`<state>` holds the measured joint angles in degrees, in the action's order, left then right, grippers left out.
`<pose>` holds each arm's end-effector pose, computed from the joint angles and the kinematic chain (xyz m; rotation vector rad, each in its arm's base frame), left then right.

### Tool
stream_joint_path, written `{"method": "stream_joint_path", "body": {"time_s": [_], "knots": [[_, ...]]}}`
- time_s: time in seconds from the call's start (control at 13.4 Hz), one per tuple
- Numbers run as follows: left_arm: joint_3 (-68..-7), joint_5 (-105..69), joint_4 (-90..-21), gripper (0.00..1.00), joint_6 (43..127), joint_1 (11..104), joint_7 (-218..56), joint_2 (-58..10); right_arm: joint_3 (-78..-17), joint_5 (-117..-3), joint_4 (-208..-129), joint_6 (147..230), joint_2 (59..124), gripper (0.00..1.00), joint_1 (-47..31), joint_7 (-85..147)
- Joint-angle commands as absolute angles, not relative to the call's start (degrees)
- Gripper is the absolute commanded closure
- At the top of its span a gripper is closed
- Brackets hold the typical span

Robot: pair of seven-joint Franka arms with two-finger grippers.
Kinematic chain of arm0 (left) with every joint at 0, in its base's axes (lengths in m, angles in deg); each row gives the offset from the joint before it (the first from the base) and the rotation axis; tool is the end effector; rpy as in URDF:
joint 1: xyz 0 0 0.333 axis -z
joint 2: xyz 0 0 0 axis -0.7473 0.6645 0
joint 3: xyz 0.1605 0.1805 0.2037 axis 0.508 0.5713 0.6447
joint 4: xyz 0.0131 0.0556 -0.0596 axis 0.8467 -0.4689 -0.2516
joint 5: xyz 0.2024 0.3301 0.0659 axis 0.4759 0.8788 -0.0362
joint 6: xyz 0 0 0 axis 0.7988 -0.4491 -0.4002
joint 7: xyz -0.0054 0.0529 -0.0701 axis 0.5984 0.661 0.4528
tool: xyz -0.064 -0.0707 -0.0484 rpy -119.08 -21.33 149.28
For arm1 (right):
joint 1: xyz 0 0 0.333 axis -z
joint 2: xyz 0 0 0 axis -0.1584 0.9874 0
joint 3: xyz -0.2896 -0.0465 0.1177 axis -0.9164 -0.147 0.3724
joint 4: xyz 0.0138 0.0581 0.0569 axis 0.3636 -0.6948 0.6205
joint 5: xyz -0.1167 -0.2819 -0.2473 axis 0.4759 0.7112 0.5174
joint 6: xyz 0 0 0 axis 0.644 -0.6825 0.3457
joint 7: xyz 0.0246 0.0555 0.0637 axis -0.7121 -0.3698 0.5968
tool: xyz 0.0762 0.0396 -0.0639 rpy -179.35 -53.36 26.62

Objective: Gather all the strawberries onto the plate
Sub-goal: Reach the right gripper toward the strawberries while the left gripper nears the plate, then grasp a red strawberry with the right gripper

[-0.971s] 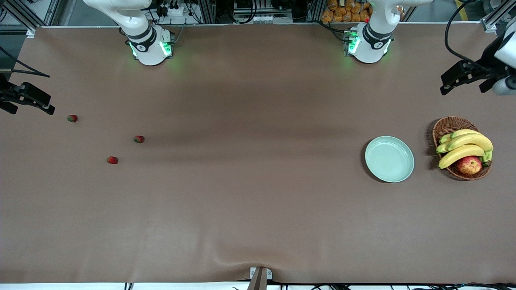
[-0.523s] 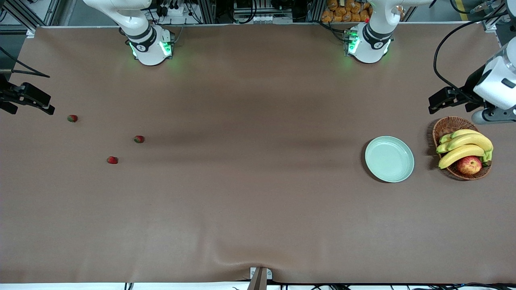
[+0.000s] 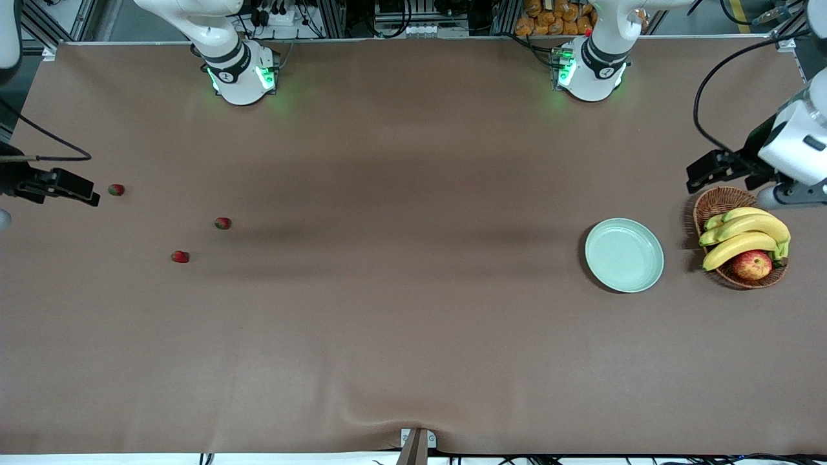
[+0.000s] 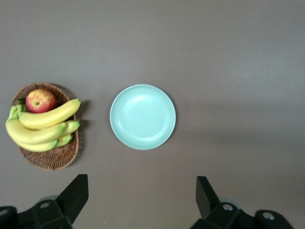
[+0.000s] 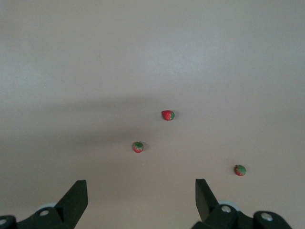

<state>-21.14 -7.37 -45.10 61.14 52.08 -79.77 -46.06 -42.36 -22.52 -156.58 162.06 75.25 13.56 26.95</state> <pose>0.5768 -0.0534 0.5998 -3.1151 -0.0519 -0.0104 0.5861 -0.0496 0.5773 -3.1358 0.1068 0.1356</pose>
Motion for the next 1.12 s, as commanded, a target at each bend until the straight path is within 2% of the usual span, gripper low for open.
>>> {"method": "stream_joint_path", "body": {"time_s": [0.0,0.3,0.6,1.05], "knots": [[-21.2,-8.5,-44.5,0.0,66.2,53.0,-79.8,-42.3,-41.4,-22.7,-158.9,163.0,76.5,0.0,15.8,27.8],[-21.2,-8.3,-44.5,0.0,73.9,54.8,-79.6,-37.3,-41.4,-22.9,-169.8,175.8,76.7,0.0,17.6,27.9],[-21.1,-7.7,-44.4,0.0,77.4,55.4,-80.7,-33.7,-41.3,-22.9,-181.1,186.4,77.2,0.0,18.3,27.9],[-21.1,-7.8,-44.4,0.0,78.6,55.2,-80.1,-32.5,-41.3,-22.8,-184.0,199.8,86.5,0.0,18.8,31.6]]}}
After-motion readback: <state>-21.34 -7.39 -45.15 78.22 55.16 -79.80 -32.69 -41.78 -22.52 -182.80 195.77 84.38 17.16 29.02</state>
